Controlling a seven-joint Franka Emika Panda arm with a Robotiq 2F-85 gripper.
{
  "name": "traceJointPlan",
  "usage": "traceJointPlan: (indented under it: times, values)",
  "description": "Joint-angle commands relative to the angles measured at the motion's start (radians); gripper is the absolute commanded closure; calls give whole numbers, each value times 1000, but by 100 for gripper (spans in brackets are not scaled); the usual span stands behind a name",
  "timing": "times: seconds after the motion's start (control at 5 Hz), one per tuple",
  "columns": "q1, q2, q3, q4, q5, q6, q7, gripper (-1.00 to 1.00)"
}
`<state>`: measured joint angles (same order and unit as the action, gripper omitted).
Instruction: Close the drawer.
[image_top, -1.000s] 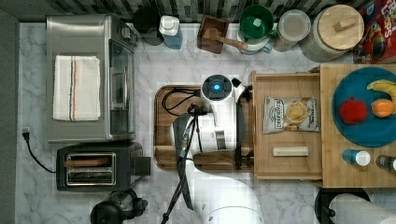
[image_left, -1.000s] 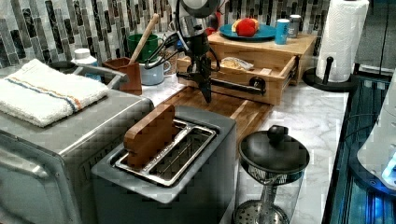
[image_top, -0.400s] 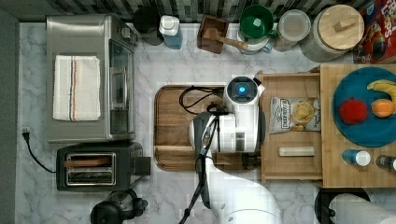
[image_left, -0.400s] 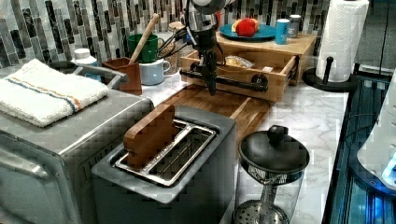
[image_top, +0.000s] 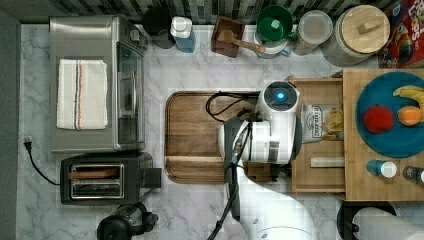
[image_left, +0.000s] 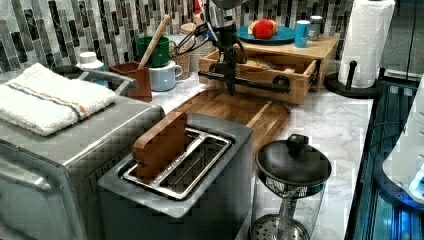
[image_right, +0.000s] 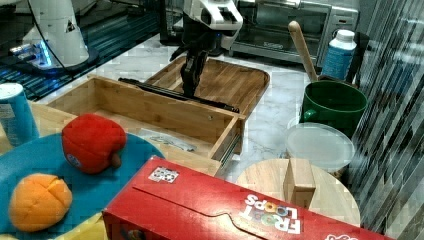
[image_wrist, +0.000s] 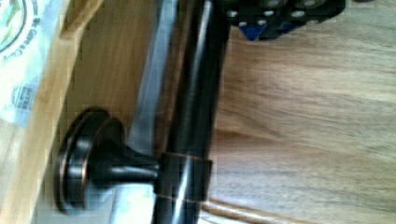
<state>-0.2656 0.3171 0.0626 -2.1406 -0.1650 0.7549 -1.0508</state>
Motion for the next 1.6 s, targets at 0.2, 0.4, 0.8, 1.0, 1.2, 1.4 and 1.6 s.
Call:
traceJointPlan:
  times: [0.2, 0.4, 0.8, 1.0, 1.2, 1.4, 1.6]
  values:
    - [-177, 39, -125, 237, 50, -23, -211, 100]
    - [-307, 60, -53, 294, 14, -33, -244, 100]
    - [-355, 174, -80, 457, 60, -50, -386, 100]
    - [-358, 178, -88, 453, 65, -29, -388, 100]
    - [-346, 137, -98, 426, 68, -79, -348, 100]
    - [-340, 138, -105, 426, 72, -79, -351, 100]
    - [-339, 137, -106, 425, 73, -79, -351, 100]
